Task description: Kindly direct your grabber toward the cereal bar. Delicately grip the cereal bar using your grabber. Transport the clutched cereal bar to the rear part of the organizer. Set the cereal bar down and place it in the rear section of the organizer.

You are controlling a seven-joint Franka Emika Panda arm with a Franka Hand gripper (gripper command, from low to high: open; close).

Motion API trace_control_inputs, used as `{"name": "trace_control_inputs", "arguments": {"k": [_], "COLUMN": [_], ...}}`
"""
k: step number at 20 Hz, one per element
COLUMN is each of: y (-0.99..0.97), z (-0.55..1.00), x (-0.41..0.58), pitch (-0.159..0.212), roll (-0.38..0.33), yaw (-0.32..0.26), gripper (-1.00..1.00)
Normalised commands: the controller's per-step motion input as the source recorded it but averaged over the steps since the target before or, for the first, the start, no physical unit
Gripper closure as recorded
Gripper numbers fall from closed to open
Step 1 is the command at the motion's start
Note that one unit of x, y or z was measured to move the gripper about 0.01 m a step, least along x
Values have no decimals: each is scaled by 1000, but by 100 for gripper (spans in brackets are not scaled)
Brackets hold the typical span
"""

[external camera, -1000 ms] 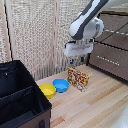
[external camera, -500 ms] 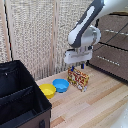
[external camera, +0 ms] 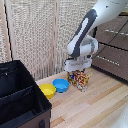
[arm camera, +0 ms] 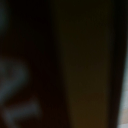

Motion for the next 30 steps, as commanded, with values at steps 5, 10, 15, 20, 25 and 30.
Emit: {"name": "trace_control_inputs", "arguments": {"k": [5, 10, 15, 20, 25, 30], "y": [61, 2, 0, -10, 2, 76], "z": [17, 194, 408, 876, 1000, 979], "x": [-75, -15, -19, 125, 295, 322], "pitch": [-1, -10, -23, 2, 25, 70], "roll": [-1, 0, 0, 0, -6, -19], "yaw": [1, 0, -5, 0, 0, 0], "gripper": [100, 100, 100, 100, 100, 100]}}
